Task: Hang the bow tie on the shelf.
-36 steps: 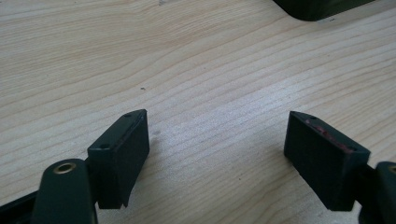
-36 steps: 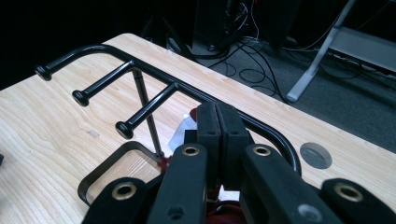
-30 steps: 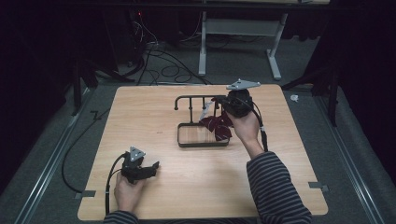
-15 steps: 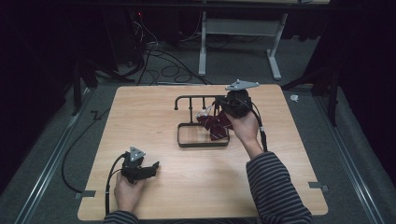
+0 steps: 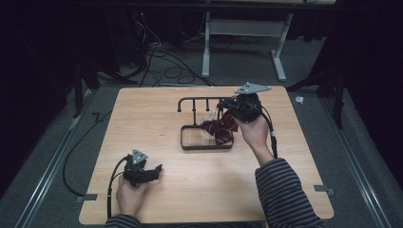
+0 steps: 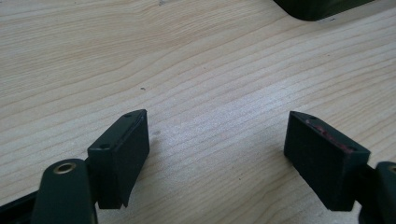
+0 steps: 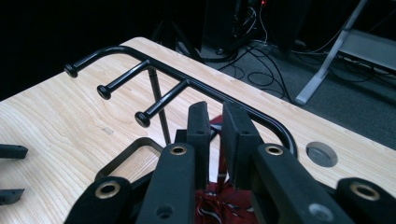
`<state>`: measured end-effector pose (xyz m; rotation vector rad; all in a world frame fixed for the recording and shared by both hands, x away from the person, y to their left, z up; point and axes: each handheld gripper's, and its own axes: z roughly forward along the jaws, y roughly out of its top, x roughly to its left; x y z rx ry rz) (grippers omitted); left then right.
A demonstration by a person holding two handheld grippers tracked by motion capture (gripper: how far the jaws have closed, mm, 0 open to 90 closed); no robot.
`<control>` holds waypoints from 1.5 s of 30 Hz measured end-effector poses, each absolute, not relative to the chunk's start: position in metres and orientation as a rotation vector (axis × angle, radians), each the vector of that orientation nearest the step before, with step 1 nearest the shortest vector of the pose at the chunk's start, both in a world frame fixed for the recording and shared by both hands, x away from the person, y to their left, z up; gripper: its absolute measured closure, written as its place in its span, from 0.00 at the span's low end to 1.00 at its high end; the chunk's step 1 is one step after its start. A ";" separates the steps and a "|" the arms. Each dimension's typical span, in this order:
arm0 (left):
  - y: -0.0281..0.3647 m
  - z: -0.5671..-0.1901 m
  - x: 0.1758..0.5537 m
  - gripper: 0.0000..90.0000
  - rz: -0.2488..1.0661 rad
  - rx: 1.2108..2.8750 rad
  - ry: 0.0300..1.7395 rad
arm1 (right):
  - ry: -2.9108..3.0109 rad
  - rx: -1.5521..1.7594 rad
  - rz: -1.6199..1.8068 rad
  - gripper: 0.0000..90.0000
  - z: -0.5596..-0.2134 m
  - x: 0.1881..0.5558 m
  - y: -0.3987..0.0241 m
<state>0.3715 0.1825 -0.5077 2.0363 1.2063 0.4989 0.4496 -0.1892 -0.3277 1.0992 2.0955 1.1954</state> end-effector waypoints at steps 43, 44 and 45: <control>0.182 -0.508 0.371 0.25 0.505 2.036 1.207 | 2.000 1.206 1.283 0.82 -0.344 0.400 -0.261; 0.182 -0.508 0.371 0.25 0.504 2.037 1.207 | 1.999 1.211 1.284 0.82 -0.345 0.399 -0.263; 0.182 -0.508 0.371 0.25 0.504 2.037 1.207 | 2.000 1.212 1.285 0.81 -0.346 0.398 -0.264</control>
